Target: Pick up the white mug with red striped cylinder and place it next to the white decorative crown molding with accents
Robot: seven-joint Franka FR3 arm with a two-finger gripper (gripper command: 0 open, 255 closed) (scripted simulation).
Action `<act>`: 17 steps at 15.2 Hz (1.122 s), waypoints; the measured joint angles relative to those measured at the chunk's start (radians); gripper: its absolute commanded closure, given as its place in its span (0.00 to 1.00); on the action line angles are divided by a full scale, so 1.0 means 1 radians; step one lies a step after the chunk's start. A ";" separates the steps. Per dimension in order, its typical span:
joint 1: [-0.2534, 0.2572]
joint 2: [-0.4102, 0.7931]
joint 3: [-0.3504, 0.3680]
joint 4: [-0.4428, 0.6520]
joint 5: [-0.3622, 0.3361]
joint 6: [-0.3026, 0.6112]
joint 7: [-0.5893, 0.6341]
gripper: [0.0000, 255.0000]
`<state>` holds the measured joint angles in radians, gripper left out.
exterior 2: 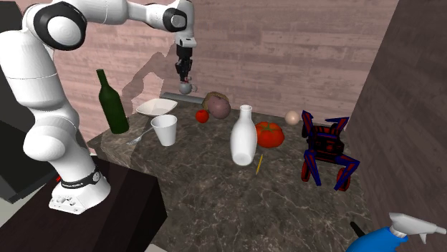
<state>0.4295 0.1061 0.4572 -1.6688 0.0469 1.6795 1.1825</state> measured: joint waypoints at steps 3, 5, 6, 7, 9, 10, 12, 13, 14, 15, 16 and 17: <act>0.002 -0.012 0.002 -0.043 0.005 0.032 0.003 1.00; 0.002 -0.012 0.003 -0.074 0.006 0.063 0.003 1.00; 0.003 -0.007 0.003 -0.081 0.004 0.074 0.003 1.00; 0.003 -0.006 0.003 -0.089 0.003 0.084 0.003 1.00; 0.004 -0.004 0.004 -0.117 0.003 0.113 0.003 1.00; 0.004 -0.002 0.003 -0.126 0.002 0.124 0.003 1.00; 0.004 0.005 0.003 -0.147 -0.001 0.150 0.002 1.00; 0.004 0.006 0.003 -0.158 -0.001 0.163 0.001 1.00; 0.004 0.009 0.002 -0.169 -0.002 0.177 0.000 1.00; 0.003 0.011 0.001 -0.181 -0.003 0.191 -0.002 1.00; 0.004 0.012 0.001 -0.194 -0.003 0.204 -0.002 1.00; 0.005 0.017 0.002 -0.201 -0.005 0.216 -0.001 1.00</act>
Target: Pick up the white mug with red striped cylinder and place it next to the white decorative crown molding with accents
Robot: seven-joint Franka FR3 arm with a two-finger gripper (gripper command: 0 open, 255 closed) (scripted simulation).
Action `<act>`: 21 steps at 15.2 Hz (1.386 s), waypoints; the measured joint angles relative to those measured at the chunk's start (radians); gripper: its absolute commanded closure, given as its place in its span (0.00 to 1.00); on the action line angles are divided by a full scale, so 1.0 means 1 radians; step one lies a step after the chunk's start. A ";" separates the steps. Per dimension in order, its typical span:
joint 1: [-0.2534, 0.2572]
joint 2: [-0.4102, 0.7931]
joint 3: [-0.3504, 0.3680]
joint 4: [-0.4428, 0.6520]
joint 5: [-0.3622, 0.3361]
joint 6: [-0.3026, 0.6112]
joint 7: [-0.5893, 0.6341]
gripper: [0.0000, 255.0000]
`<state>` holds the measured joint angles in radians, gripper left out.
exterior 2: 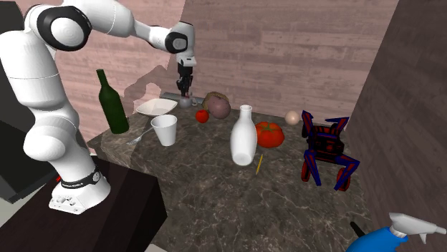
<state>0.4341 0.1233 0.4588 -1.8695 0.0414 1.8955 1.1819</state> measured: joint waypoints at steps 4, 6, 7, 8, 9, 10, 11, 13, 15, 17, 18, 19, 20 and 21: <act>0.003 0.015 0.000 -0.036 -0.006 0.050 0.003 1.00; 0.004 0.024 0.000 -0.055 -0.010 0.077 0.004 1.00; 0.004 0.026 0.000 -0.066 -0.011 0.090 0.004 1.00; 0.006 0.033 0.000 -0.072 -0.014 0.103 0.006 1.00; 0.007 0.041 0.000 -0.077 -0.018 0.115 0.009 1.00; 0.008 0.046 -0.001 -0.086 -0.020 0.129 0.010 1.00; 0.009 0.050 -0.001 -0.095 -0.022 0.141 0.010 1.00; 0.008 0.057 -0.002 -0.103 -0.025 0.156 0.010 1.00; 0.008 0.061 -0.003 -0.104 -0.027 0.160 0.010 1.00; 0.009 0.062 -0.003 -0.104 -0.027 0.161 0.010 1.00; 0.009 0.062 -0.003 -0.104 -0.027 0.162 0.011 1.00; 0.009 0.063 -0.003 -0.104 -0.027 0.162 0.011 1.00; 0.009 0.063 -0.003 -0.104 -0.027 0.162 0.011 0.00; 0.009 0.063 -0.003 -0.105 -0.027 0.162 0.011 0.00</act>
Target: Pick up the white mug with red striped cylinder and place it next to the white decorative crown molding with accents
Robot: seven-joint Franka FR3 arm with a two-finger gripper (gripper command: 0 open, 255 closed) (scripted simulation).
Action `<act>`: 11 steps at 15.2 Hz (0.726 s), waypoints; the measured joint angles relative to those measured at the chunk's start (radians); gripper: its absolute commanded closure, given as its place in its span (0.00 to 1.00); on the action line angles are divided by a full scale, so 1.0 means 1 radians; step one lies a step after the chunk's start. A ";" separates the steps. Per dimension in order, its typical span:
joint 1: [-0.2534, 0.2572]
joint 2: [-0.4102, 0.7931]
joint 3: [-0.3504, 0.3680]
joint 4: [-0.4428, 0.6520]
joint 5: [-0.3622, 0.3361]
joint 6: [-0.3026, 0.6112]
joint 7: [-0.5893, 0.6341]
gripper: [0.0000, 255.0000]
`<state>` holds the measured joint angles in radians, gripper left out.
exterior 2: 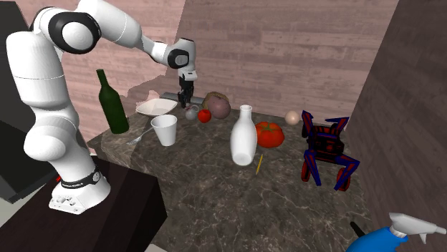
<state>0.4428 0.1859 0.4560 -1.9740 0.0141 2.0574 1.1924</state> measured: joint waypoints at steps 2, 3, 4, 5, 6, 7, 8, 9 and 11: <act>0.000 0.000 0.000 0.000 0.000 0.000 0.000 0.00; 0.000 0.000 0.000 0.000 0.000 0.000 0.000 0.00; 0.000 0.000 0.000 0.000 0.000 0.000 0.000 0.00; 0.000 0.000 0.000 0.000 0.000 0.000 0.000 0.00; -0.002 -0.004 0.000 0.012 0.002 -0.015 -0.002 0.00; -0.005 -0.017 0.000 0.025 0.008 -0.040 -0.007 0.00; -0.006 -0.028 0.001 0.044 0.012 -0.068 -0.007 0.00; -0.008 -0.032 0.000 0.065 0.013 -0.092 -0.011 0.00; -0.009 -0.035 0.000 0.082 0.015 -0.113 -0.012 0.00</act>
<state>0.4339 0.1512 0.4556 -1.8918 0.0288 1.9442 1.1808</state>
